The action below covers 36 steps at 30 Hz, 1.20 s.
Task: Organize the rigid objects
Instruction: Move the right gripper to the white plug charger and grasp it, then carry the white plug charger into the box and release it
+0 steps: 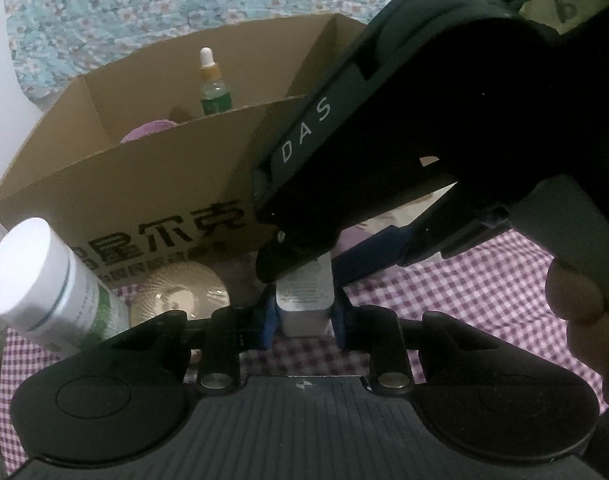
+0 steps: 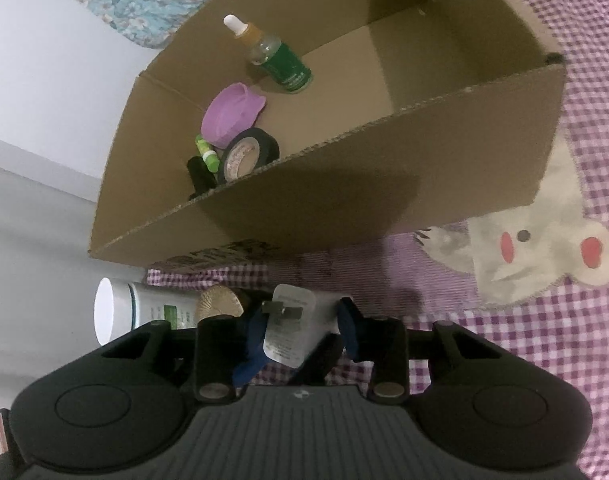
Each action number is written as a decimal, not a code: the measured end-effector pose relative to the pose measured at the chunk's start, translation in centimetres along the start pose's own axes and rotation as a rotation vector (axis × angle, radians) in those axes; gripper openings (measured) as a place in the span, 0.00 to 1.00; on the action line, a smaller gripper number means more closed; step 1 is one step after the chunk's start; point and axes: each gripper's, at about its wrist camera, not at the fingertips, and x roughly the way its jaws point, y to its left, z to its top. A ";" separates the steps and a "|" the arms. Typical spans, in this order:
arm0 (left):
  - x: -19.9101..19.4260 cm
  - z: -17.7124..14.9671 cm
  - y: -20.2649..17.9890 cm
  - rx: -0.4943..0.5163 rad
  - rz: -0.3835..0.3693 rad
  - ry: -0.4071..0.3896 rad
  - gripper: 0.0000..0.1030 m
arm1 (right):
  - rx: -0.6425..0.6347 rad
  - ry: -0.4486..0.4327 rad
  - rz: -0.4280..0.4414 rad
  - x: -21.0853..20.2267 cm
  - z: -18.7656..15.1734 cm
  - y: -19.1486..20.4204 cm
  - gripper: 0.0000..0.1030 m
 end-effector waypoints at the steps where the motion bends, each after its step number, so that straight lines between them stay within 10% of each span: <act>1: -0.2 -0.2 -0.2 0.000 -0.011 0.001 0.26 | 0.003 -0.001 -0.005 -0.2 -0.1 -0.2 0.41; 36: -0.5 -0.9 -3.2 0.097 -0.084 0.051 0.26 | 0.087 -0.034 -0.021 -3.3 -4.1 -2.9 0.42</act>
